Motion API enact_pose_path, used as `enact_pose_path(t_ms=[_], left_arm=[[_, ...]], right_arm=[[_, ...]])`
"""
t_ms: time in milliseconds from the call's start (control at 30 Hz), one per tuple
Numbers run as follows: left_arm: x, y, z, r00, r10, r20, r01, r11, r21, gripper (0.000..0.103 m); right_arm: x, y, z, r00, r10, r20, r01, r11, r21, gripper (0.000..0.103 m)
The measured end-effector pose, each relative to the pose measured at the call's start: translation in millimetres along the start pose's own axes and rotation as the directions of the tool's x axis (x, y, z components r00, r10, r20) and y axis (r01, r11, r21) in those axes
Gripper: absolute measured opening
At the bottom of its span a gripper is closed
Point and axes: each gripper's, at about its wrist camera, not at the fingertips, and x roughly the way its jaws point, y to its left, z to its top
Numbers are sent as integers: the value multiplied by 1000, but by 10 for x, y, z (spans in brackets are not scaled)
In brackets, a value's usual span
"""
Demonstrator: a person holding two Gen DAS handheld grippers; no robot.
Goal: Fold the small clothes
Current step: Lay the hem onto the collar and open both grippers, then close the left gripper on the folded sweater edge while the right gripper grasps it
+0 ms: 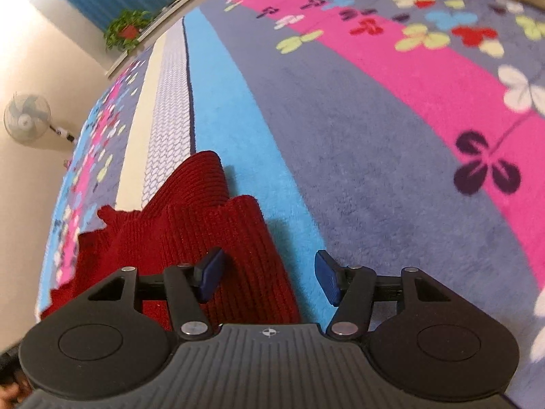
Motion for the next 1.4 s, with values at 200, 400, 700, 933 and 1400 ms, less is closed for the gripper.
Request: enact_pose_path(t_ms=[200,400,700,933,1400], left_arm=[[-16,-28,-5,1000,8,3,-8,1000,11,47],[-37,-40,-9,1000,7,7,-7,1000,17,47],[-48,-83,-26,1000,16,14,-17,999,42,36],[-40,-61,-20,1000,22,15,-22,999,50,28],[-439,-137,89,978,-7,207,-5,999,54,13]], right_arm=[[-64,14,7,998,54,16,-54,999,-5,61],[-142,55,36,995,72,68,-70,997,-29,68],[-6,83,-30,999,49,-12,-50,997,-52,73],[-51,154,-48,994,108,-3,-108,990,-93,30],[-498,503,-20,940,224,256,-155,952,-265,11]])
